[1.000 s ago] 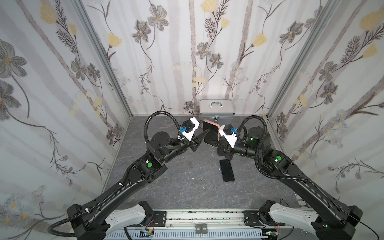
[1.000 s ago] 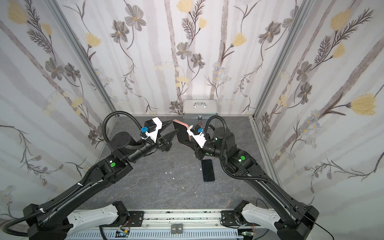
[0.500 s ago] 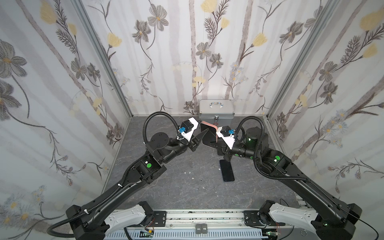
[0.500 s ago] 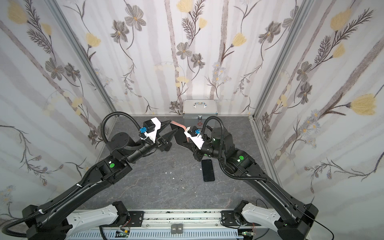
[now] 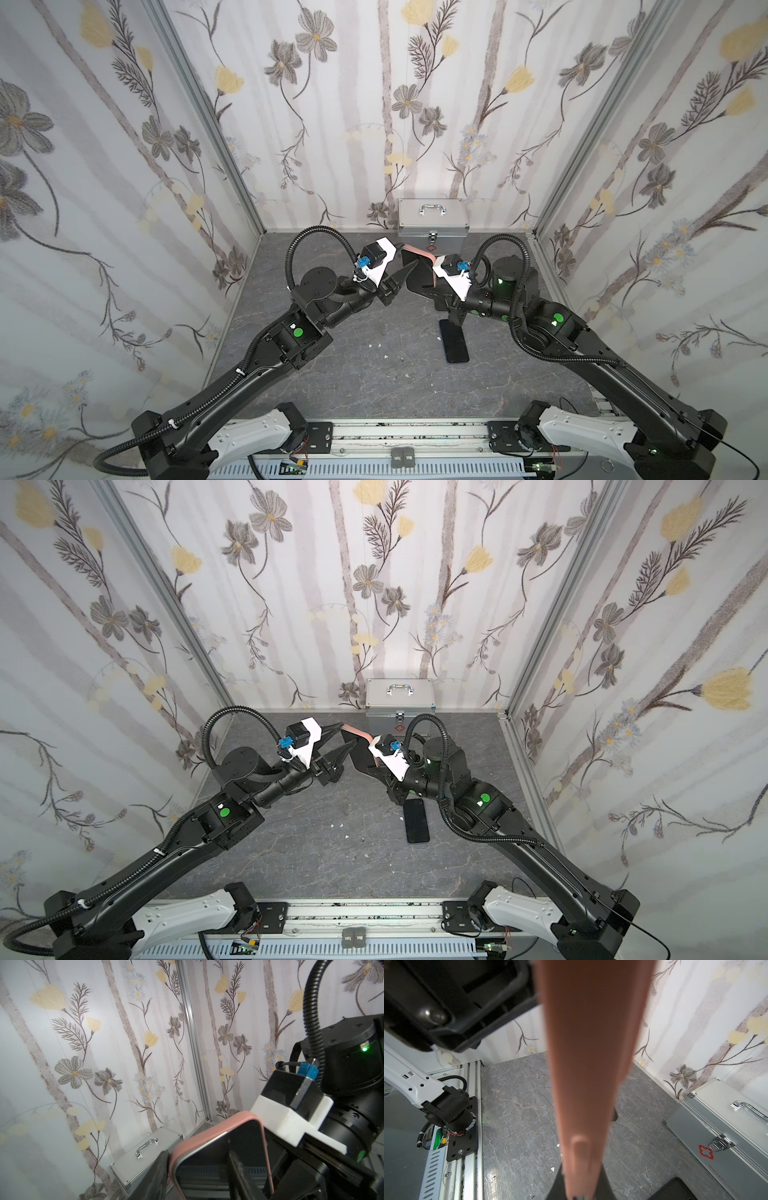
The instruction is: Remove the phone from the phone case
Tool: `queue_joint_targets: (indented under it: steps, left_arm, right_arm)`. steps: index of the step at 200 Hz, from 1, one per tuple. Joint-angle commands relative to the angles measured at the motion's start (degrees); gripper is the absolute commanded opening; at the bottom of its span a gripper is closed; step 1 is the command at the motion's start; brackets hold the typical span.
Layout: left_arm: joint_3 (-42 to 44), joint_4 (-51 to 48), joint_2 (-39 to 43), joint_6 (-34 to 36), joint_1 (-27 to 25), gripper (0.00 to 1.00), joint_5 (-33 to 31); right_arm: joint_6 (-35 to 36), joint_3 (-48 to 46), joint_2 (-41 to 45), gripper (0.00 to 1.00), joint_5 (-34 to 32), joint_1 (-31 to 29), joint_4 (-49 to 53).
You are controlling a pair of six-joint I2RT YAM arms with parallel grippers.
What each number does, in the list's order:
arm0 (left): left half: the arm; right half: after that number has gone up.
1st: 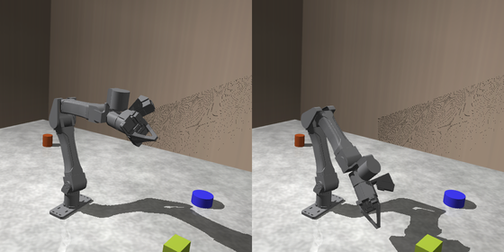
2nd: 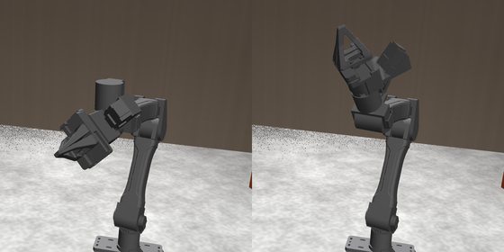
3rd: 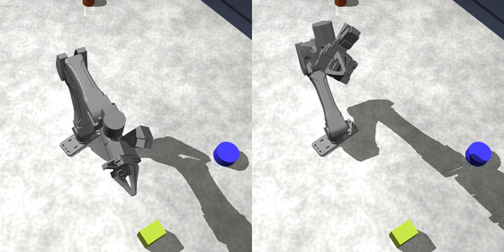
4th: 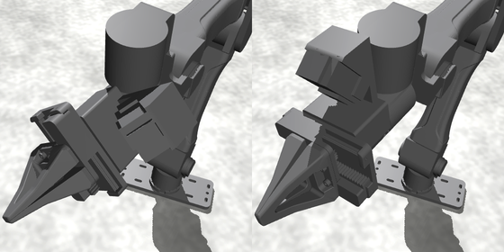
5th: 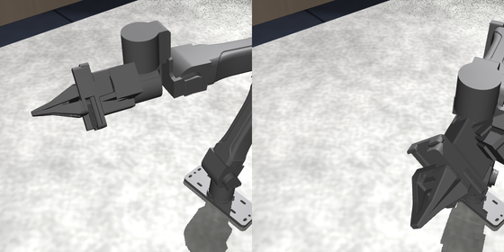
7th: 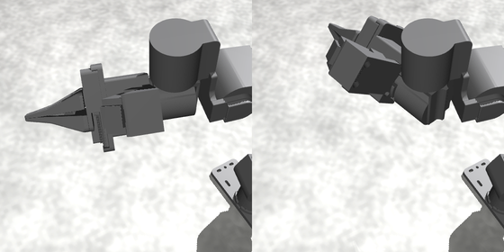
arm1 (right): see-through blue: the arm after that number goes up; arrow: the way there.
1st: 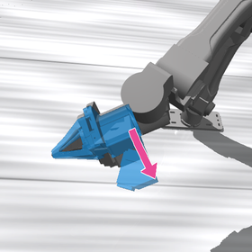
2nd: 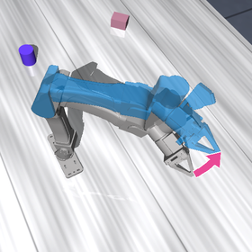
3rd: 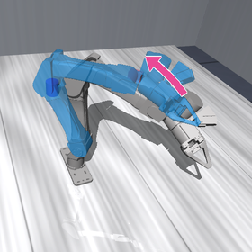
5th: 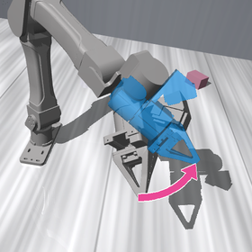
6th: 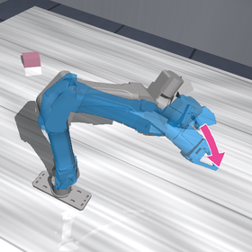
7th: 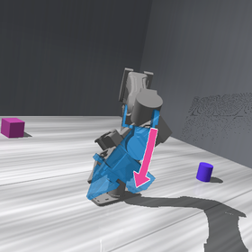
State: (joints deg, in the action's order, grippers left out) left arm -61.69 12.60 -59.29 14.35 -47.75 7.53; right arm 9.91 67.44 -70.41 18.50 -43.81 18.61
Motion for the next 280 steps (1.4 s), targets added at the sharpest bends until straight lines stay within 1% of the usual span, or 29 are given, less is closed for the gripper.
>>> queue_joint_targets:
  steps: [1,24,60,100,194,280]
  left_arm:
    - [0.3,-0.4,0.7,0.1,-0.1,0.47,0.5]
    - [0.3,-0.4,1.1,0.4,-0.1,0.47,0.5]
    - [0.6,0.0,1.5,0.6,-0.1,0.52,-1.0]
    - [0.8,0.1,1.8,0.9,-0.2,0.52,-1.3]
    - [0.7,0.2,0.9,0.9,-0.2,0.51,-0.6]
    - [0.6,0.2,1.1,0.7,0.0,0.51,-0.6]
  right_arm:
    - [1.1,0.8,-0.1,0.00,1.2,-0.1,-4.6]
    - [0.5,0.4,0.0,0.00,2.5,0.0,-6.0]
    - [-1.6,0.2,-0.2,0.00,-3.5,0.3,-6.4]
    - [-2.5,0.2,-0.6,0.00,-5.0,1.1,-6.2]
    - [-1.6,0.4,-1.1,0.00,0.7,1.2,-5.1]
    - [-0.7,0.6,-1.5,0.00,3.7,1.1,-4.0]
